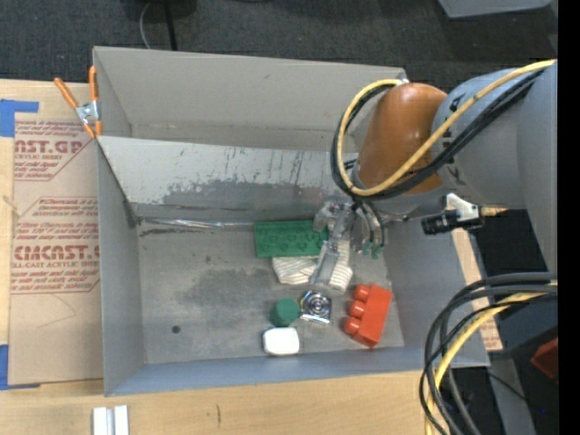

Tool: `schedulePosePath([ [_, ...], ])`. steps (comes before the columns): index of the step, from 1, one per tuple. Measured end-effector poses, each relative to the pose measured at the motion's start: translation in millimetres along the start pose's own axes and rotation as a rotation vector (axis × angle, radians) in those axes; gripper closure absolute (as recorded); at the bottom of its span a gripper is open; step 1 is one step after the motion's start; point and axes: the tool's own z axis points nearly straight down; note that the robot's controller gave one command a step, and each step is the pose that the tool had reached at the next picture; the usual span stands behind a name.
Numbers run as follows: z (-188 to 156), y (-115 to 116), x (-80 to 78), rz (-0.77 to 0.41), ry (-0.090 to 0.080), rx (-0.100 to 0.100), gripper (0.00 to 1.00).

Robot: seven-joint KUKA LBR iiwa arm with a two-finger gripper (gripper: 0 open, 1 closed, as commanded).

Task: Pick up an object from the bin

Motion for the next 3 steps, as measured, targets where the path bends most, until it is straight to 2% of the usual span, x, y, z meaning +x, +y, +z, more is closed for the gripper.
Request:
schedulePosePath([
  [1,0.1,-0.1,0.1,0.000,0.000,0.000,0.00],
  [2,15.3,-4.9,-4.2,0.049,-0.006,-0.003,0.00],
  [3,48.7,-11.2,6.9,0.203,-0.002,-0.001,0.00],
])
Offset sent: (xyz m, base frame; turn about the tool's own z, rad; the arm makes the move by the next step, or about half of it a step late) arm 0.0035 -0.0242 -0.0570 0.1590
